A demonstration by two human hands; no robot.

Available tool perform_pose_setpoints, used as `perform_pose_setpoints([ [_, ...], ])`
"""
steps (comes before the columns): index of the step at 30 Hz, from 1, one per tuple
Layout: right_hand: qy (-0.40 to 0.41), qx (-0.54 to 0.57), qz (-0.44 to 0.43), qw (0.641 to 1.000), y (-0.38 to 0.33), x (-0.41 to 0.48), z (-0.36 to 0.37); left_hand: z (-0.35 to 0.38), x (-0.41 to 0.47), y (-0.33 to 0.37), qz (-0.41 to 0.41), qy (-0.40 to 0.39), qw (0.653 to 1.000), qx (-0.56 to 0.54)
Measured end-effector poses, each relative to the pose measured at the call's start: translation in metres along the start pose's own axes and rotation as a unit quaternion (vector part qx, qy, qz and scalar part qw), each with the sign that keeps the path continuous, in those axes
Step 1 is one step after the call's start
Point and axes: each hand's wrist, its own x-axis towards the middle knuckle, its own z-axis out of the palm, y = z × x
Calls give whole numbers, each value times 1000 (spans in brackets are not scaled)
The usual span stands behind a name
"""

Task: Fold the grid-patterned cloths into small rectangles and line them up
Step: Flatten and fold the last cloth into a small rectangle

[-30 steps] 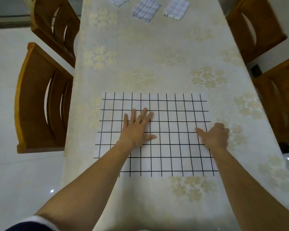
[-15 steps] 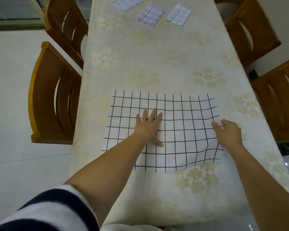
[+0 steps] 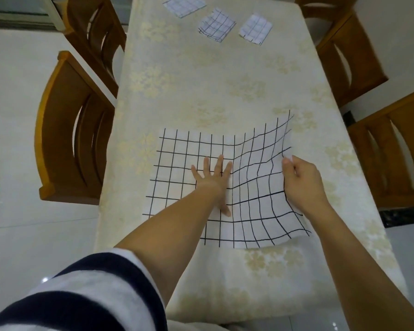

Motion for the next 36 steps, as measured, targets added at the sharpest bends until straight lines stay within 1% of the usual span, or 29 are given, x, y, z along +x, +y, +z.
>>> perform_pose_setpoints([
  [2,-5,-5,-18,1000,-12,-1,5,0,-2,-4,18,13,1000,-20],
  [4,-2,-15,-23,1000,-24,0,10,-2,-3,-13,45,43,996,-63],
  [6,-11,-19,-28,999,-35,0,17,-5,-8,-29,71,106,987,-96],
  [8,-29,-17,-41,999,-48,0,27,-6,-16,-56,91,182,969,-139],
  [9,-38,-13,-46,998,-56,1,33,-4,-21,-75,90,215,959,-161],
  [11,-56,4,-42,998,-70,0,49,4,-32,-118,58,259,949,-168],
  [13,-77,14,-35,996,-86,-1,66,17,-40,-161,20,267,953,-141],
  [15,-94,16,-42,995,-101,-2,85,34,-47,-191,16,244,965,-91],
  [17,-103,12,-47,994,-116,-3,108,52,-49,-202,21,235,971,-28],
  [19,-117,-9,-50,992,-127,-2,133,63,-47,-203,10,272,962,-14],
  [21,-132,-34,-42,990,-134,1,160,66,-46,-203,1,305,952,-25],
  [23,-145,-52,-37,987,-135,4,184,66,-46,-202,12,306,951,-38],
  [25,-174,-67,-39,982,-133,5,204,68,-48,-203,16,322,945,-50],
  [27,-204,-55,-36,977,-128,3,216,65,-50,-205,17,352,930,-101],
  [29,-193,-27,-68,978,-116,0,220,63,-55,-203,-1,393,899,-193],
  [31,-151,-67,-145,976,-92,1,220,63,-57,-203,-27,416,867,-271],
  [32,-152,-113,-174,966,-80,4,221,62,-57,-203,-29,419,864,-279],
  [34,-201,-215,-196,935,-62,10,226,63,-53,-205,-13,418,872,-254],
  [36,-249,-289,-201,902,-53,13,232,63,-50,-206,-8,414,879,-236],
])
